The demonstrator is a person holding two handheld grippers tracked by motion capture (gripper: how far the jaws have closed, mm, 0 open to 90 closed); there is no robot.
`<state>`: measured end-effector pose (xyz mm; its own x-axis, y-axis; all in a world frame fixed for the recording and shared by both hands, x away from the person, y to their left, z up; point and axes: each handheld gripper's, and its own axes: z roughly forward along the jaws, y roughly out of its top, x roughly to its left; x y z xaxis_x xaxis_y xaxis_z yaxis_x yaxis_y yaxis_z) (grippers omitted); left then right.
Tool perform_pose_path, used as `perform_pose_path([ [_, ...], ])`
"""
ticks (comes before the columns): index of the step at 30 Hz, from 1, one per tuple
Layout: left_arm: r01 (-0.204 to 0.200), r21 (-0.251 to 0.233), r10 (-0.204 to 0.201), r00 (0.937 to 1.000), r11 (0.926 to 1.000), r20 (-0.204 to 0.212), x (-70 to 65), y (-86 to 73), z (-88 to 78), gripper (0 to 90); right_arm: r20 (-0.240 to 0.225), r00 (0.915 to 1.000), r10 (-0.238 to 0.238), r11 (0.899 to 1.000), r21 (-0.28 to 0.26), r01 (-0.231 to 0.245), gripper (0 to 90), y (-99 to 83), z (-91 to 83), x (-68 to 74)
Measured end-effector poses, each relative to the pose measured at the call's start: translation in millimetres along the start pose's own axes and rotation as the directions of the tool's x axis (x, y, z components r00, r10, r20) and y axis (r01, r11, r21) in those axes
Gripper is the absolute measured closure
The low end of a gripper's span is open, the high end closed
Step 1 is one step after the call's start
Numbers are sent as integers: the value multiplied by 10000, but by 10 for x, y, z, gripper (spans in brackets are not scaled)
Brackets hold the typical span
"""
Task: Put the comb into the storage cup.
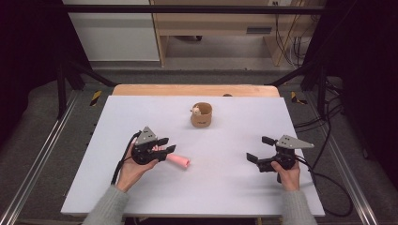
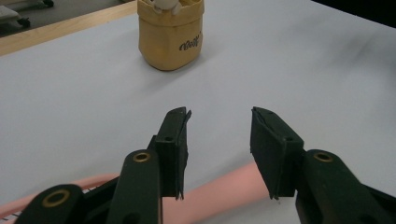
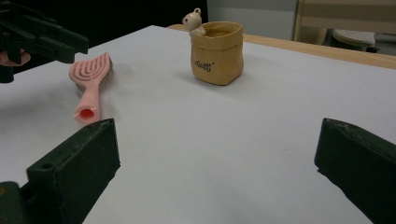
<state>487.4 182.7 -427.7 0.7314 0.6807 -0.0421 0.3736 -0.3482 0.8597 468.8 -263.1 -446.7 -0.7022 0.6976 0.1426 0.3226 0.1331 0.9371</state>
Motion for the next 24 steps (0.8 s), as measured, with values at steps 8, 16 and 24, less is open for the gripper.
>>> perform_pose_path([
  [8, 85, 249, -88, 9999, 9997, 111, -20, 1, 85, 675, 3, 10000, -2, 10000, 15, 2, 4, -2, 2, 0],
  [16, 109, 469, -119, 9997, 9988, 193, -51, -8, 146, 800, -5, 10000, -4, 10000, 49, 4, 4, -5, 6, -1],
  [24, 76, 583, -90, 9997, 9983, 233, -83, -42, 203, 884, 0, 10000, -8, 10000, 60, 8, 4, -7, 8, -1],
])
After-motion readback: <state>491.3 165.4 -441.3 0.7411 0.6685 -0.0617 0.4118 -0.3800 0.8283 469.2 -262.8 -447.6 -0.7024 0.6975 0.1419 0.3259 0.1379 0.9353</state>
